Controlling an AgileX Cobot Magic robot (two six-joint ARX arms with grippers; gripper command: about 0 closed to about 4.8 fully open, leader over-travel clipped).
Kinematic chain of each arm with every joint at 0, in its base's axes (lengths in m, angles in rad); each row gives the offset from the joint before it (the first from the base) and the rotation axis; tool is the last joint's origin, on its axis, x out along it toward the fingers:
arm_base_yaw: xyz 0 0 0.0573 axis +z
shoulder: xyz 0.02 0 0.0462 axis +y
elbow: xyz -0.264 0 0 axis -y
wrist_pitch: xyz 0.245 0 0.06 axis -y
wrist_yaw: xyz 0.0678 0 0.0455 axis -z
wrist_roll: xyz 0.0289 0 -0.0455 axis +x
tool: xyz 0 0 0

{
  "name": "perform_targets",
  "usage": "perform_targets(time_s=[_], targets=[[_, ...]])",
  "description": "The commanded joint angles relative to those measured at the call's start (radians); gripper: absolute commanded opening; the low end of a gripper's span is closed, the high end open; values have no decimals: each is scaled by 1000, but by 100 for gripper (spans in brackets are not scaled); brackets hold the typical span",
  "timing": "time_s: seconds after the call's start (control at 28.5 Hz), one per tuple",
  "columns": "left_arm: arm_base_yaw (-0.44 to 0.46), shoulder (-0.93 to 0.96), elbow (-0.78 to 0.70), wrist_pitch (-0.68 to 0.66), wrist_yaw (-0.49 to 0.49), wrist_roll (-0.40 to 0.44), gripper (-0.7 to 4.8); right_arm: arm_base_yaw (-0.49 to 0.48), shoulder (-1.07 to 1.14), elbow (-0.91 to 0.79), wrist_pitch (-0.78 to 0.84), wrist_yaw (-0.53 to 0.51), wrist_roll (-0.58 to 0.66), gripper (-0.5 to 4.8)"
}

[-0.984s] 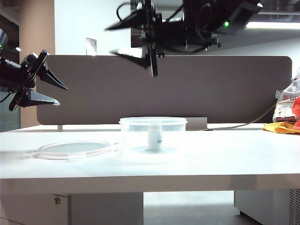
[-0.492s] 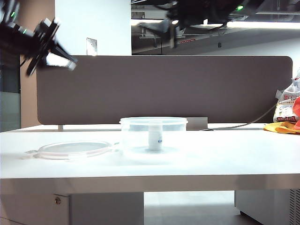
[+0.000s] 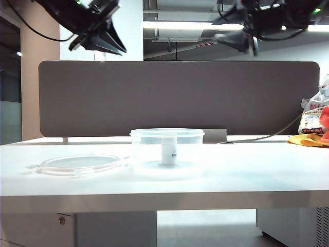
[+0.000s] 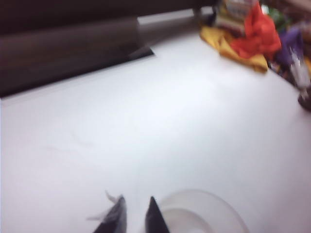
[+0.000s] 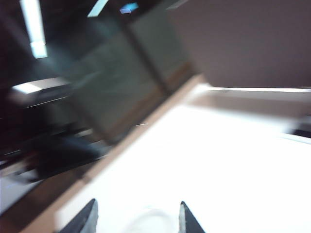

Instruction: Remove the lid of the round box, pick up the small white medicine bottle inside, and place it on the table.

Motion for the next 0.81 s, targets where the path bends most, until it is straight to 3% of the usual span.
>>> perform_targets(time_s=[0.04, 0.25, 0.46, 0.56, 0.81], targets=[[-43, -5, 9, -43, -36, 19, 57, -48, -6, 3, -99, 164, -160, 209], [-79, -6, 9, -102, -41, 18, 57, -120, -5, 3, -169, 512, -438, 209], [-83, -6, 8, -161, -132, 71, 57, -126, -6, 3, -243, 927, -763, 201], [-83, -6, 8, -183, -196, 83, 57, -108, -7, 3, -272, 987, -846, 201], [-83, -5, 8, -186, -219, 58, 57, -37, -63, 3, -397, 980, -810, 146]])
